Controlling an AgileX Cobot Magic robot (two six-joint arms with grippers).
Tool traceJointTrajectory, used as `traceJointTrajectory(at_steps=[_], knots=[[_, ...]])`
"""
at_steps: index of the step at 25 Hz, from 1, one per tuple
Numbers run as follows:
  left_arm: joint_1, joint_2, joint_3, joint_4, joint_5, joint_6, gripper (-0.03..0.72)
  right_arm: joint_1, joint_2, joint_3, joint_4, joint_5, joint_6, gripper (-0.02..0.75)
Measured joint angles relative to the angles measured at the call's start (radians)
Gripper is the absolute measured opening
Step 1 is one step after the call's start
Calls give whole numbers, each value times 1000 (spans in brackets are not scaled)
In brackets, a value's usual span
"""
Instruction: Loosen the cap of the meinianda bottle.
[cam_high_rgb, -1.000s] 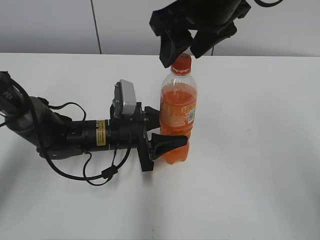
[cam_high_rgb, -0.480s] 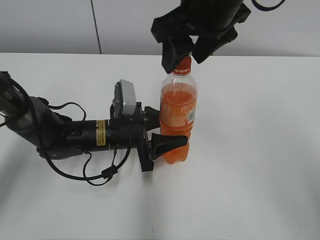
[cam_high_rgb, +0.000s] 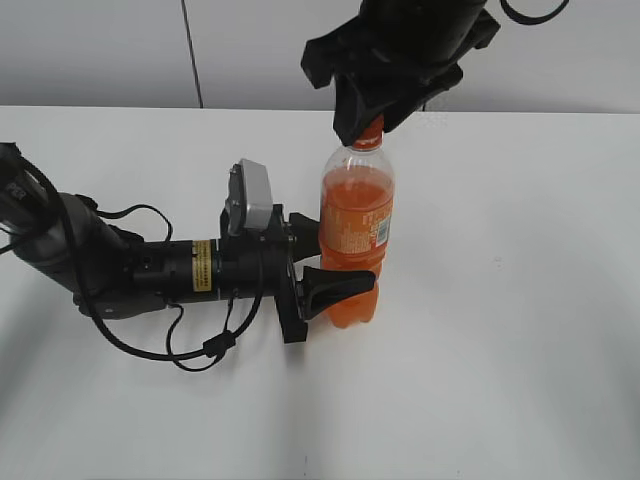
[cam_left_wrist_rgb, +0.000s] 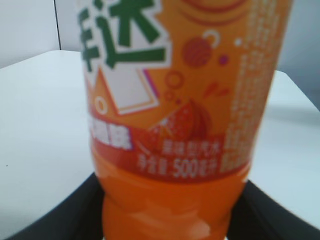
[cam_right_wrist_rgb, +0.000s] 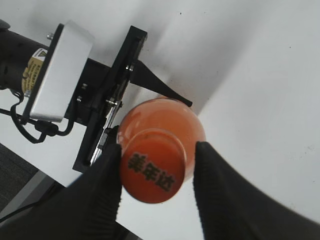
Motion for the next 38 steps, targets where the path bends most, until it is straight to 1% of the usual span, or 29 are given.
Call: traceJointTrajectory(at_steps=[1,2,5,8,12,14,18,24,38], knots=[[0,0,0,-1,1,0,403,0,0,0,1,0,-1,277],[0,0,0,-1,1,0,403,0,0,0,1,-1,-8,269],[0,0,0,-1,1,0,403,0,0,-1,2,0,-73,269],[0,0,0,0,0,0,403,0,0,-2,9,9,-201,269],[0,0,0,3,-1,4,402,0,0,-4,16,16,-488,269],[0,0,0,6,-2,5,402,0,0,-7,17,19,-674,269],[0,0,0,7,-3,8,402,0,0,-16,16,31,-932,269],[-1,0,0,6,-3,8,402,0,10,-48,-2,56,-1145,269],[-1,0,0,6,-2,8,402,0,11,-50,11,58,-1628,269]])
